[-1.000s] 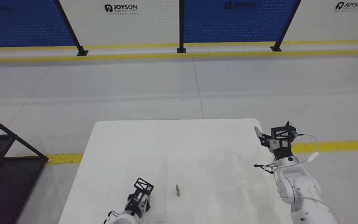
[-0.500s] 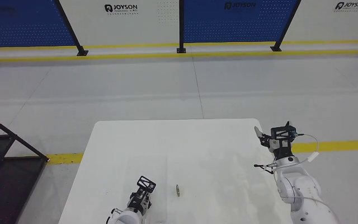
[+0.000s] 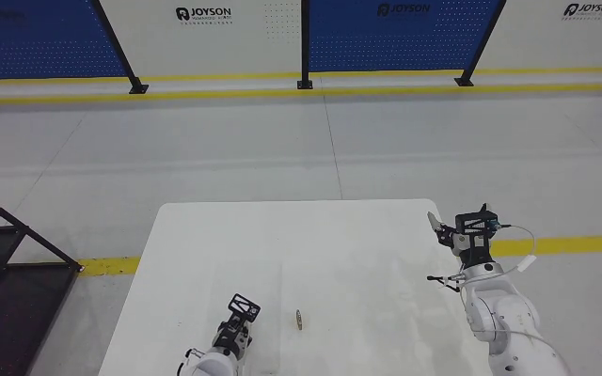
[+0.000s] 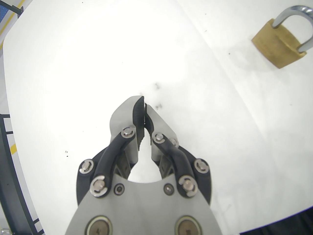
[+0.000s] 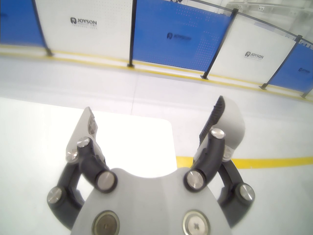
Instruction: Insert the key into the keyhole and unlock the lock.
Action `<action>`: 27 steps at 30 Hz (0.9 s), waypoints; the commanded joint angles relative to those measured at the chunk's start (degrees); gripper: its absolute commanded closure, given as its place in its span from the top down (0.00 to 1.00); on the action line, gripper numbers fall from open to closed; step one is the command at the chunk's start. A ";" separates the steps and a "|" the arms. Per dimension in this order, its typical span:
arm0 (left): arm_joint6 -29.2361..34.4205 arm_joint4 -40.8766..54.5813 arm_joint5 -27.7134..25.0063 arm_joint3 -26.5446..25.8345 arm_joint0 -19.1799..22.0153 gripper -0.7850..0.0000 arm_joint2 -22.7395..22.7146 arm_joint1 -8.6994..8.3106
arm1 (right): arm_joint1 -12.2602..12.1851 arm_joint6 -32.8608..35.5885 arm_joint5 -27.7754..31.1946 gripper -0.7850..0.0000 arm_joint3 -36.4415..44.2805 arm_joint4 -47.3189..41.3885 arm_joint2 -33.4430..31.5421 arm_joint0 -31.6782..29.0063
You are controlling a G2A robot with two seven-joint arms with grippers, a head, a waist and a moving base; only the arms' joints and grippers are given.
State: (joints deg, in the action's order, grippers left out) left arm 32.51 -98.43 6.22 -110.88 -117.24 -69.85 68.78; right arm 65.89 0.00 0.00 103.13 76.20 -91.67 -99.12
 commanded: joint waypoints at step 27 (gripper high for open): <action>-55.70 33.98 -43.82 -1.33 -15.49 0.00 -23.57 -2.91 | 0.13 0.28 1.05 1.00 1.28 0.92 1.70 -1.38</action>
State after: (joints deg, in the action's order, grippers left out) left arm -20.14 -64.50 -35.24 -113.53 -133.13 -93.59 65.89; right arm 65.95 0.17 0.61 103.69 76.66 -90.82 -99.79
